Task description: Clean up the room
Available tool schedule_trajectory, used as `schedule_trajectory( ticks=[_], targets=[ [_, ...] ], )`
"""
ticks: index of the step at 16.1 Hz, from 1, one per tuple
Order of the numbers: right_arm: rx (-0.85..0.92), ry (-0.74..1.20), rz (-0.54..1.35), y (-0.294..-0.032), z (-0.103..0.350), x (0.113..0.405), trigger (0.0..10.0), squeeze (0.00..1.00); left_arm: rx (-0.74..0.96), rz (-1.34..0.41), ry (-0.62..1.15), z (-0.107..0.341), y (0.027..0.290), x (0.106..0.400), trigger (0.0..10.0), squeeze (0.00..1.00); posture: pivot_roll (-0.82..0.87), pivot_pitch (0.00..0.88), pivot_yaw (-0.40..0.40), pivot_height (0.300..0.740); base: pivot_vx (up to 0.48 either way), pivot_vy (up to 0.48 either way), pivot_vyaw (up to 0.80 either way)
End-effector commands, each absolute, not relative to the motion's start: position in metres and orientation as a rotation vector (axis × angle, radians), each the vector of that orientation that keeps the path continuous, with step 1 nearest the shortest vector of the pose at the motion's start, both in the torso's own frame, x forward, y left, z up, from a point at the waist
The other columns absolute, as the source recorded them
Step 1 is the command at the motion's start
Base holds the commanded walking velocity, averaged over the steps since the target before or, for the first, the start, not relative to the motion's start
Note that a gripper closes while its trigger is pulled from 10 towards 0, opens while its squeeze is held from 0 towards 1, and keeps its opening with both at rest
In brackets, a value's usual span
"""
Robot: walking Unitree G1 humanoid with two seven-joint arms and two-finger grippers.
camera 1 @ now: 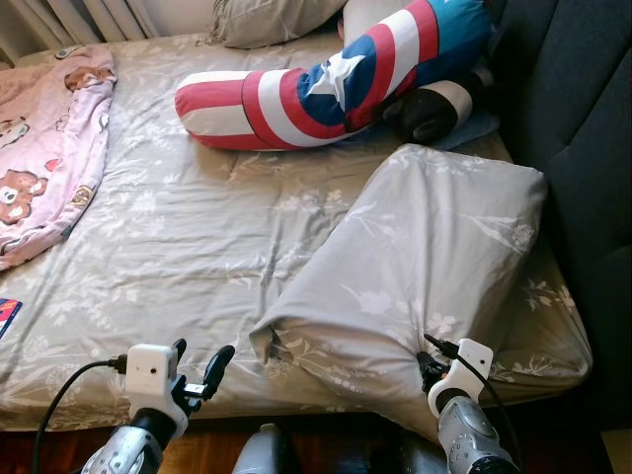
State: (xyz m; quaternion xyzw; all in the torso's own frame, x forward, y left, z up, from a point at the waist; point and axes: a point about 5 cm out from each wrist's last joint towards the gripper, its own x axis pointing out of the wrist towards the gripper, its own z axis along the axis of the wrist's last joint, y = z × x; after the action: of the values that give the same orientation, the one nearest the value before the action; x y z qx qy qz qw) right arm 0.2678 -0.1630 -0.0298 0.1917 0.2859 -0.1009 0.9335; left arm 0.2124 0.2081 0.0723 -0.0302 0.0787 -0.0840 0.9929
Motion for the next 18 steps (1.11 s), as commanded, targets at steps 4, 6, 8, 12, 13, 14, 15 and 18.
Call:
schedule_trajectory(
  ticks=[4, 6, 8, 12, 13, 14, 15, 18],
  targets=[
    [0.387, 0.703, -0.183, -0.154, -0.048, 0.247, 0.0, 0.00, -0.077, -0.168, 0.191, 0.060, 0.204, 0.219, 10.0, 0.00, 0.13, 0.131, 0.070, 0.661, 0.000, 0.000, 0.00],
    [0.374, 0.708, -0.183, -0.156, -0.049, 0.246, 0.0, 0.00, -0.078, -0.181, 0.190, 0.056, 0.203, 0.228, 10.0, 0.00, 0.11, 0.061, 0.064, 0.661, 0.000, 0.000, 0.00],
    [0.364, 0.693, -0.207, -0.162, -0.046, 0.250, 0.0, 0.00, -0.076, -0.178, 0.187, 0.054, 0.204, 0.235, 10.0, 0.00, 0.10, 0.048, 0.074, 0.661, 0.000, 0.000, 0.00],
    [0.331, 0.655, -0.278, -0.184, -0.037, 0.259, 0.0, 0.00, -0.080, -0.180, 0.167, 0.053, 0.201, 0.251, 10.0, 0.00, 0.08, 0.018, 0.083, 0.661, 0.000, 0.000, 0.00],
    [0.323, 0.619, -0.350, -0.204, -0.032, 0.261, 0.0, 0.00, -0.082, -0.184, 0.161, 0.053, 0.199, 0.258, 10.0, 0.00, 0.06, 0.011, 0.091, 0.661, 0.000, 0.000, 0.00],
    [0.313, 0.588, -0.383, -0.217, -0.027, 0.263, 0.0, 0.00, -0.081, -0.185, 0.162, 0.052, 0.199, 0.262, 10.0, 0.00, 0.05, 0.000, 0.097, 0.661, 0.000, 0.000, 0.00],
    [0.288, 0.562, -0.402, -0.228, -0.022, 0.264, 0.0, 0.00, -0.079, -0.188, 0.162, 0.052, 0.198, 0.264, 10.0, 0.00, 0.04, 0.003, 0.101, 0.661, 0.000, 0.000, 0.00],
    [0.236, 0.465, -0.623, -0.297, -0.003, 0.252, 0.0, 0.00, -0.080, -0.194, 0.160, 0.048, 0.197, 0.266, 10.0, 0.00, 0.01, 0.000, 0.099, 0.661, 0.000, 0.000, 0.00]
  ],
)
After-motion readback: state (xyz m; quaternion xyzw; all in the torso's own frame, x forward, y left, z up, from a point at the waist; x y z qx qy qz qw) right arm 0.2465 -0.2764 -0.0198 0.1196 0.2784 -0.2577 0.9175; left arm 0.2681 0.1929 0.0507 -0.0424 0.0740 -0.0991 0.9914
